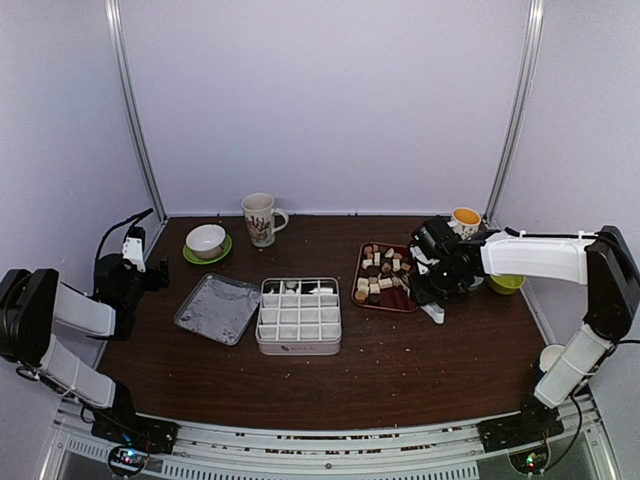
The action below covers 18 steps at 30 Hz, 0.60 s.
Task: Pack the chocolate
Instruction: Pick up the fake chocolate from the plate.
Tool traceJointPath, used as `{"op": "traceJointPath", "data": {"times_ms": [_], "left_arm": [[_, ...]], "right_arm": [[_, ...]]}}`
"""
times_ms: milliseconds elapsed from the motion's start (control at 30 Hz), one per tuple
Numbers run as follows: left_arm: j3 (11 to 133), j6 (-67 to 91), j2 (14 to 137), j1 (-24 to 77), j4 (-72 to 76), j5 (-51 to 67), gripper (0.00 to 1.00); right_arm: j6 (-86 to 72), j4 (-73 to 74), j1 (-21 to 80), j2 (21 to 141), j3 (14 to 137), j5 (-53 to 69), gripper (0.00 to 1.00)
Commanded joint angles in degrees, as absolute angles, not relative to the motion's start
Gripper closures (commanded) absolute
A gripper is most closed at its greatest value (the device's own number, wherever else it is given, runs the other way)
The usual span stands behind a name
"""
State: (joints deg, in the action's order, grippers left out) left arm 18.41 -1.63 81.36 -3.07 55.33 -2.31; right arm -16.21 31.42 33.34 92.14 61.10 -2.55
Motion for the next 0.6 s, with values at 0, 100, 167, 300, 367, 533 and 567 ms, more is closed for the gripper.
{"op": "traceJointPath", "data": {"times_ms": [0, 100, 167, 300, 367, 533, 567], "left_arm": [[19.5, -1.8, 81.6, -3.4, 56.8, -1.7, 0.02], [19.5, -1.8, 81.7, -3.5, 56.8, -1.7, 0.02], [19.5, -1.8, 81.6, -3.5, 56.8, -1.7, 0.02], [19.5, -1.8, 81.7, -3.5, 56.8, -1.7, 0.02], [19.5, -1.8, 81.7, -3.5, 56.8, -1.7, 0.02], [19.5, -1.8, 81.7, -3.5, 56.7, -1.7, 0.02], [19.5, -1.8, 81.6, -3.5, 56.7, -1.7, 0.02]], "right_arm": [[-15.7, 31.1, 33.0, 93.2, 63.2, -4.7, 0.63], [-15.7, 31.6, 33.0, 93.6, 63.6, -4.7, 0.65], [-15.7, 31.6, 33.0, 93.2, 63.6, -4.6, 0.67], [-15.4, 31.7, 33.0, 90.9, 63.4, -4.5, 0.72], [-14.7, 30.9, 33.0, 89.1, 62.6, -4.4, 0.73], [-12.9, 28.9, 33.1, 84.0, 59.5, -2.9, 0.76], [-12.8, 28.6, 33.1, 82.9, 59.0, -2.5, 0.76]]}}
